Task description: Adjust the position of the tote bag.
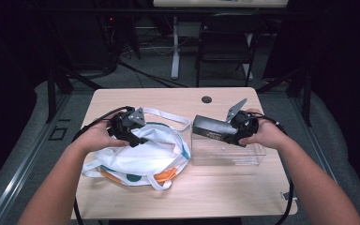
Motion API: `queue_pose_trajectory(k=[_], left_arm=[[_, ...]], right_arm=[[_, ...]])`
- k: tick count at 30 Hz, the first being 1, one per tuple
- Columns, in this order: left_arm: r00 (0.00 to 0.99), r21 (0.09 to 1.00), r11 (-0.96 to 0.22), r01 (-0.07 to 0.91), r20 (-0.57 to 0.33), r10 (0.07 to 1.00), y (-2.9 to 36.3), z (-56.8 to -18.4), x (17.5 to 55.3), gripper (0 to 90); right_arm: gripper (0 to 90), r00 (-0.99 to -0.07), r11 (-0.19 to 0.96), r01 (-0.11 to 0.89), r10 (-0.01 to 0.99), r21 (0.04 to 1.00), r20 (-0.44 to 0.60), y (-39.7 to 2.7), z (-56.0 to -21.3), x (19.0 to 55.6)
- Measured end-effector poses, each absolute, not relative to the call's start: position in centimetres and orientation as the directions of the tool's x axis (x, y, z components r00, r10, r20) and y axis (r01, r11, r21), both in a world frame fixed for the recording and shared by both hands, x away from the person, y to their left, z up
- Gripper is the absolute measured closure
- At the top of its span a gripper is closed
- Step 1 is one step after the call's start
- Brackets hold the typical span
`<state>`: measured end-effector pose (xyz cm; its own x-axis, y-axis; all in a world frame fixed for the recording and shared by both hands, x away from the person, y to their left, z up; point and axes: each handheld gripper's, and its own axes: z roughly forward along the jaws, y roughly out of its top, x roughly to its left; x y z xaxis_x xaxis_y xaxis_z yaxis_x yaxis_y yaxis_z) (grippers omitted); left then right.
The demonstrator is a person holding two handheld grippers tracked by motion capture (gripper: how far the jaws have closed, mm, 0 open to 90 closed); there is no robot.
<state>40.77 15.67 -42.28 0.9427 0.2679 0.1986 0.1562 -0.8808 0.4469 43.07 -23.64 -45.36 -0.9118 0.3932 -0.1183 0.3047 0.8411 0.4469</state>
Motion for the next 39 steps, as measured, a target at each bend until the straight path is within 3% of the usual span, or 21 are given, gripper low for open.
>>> queue_pose_trajectory(k=[39], left_arm=[[0.938,0.459,-0.864,0.210,0.156,0.311,17.3,-45.3,40.4,40.8]], right_arm=[[42.7,-0.896,0.834,0.351,0.431,0.426,-0.107,-24.3,-49.7,44.3]])
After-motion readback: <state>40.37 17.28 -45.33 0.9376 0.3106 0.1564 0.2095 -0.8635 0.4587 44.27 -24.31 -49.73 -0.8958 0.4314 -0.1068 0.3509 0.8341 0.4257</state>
